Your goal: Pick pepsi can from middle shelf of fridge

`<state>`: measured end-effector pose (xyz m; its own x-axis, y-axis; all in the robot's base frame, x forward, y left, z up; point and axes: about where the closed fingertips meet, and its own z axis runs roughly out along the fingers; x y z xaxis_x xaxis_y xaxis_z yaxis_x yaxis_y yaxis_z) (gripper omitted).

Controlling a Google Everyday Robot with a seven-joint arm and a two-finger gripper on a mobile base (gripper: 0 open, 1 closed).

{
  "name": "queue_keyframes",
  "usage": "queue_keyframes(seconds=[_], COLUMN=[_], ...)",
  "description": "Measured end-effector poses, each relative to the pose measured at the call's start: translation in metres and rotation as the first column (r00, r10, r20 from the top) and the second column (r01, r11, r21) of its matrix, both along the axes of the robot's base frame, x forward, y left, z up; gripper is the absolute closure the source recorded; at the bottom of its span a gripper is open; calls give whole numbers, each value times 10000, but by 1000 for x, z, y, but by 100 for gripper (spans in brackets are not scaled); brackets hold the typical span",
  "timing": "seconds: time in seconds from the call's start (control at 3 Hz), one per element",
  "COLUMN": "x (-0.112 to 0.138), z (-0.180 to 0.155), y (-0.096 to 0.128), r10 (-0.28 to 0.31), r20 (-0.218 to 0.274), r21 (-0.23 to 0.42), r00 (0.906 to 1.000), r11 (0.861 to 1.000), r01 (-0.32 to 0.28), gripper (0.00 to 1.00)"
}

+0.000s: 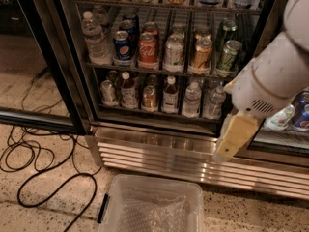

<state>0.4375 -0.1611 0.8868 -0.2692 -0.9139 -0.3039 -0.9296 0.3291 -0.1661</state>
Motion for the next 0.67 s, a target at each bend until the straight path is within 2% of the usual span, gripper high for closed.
queue_keyframes(seconds=[0.33,0.67], x=[-1,6], z=[-48,-77], y=[26,49], r10=[161,409], r20=[-352,-1347], r21=[609,1303], r00=[9993,9900], r11=[9980,9912], r01=[-139,-233], gripper=[0,0])
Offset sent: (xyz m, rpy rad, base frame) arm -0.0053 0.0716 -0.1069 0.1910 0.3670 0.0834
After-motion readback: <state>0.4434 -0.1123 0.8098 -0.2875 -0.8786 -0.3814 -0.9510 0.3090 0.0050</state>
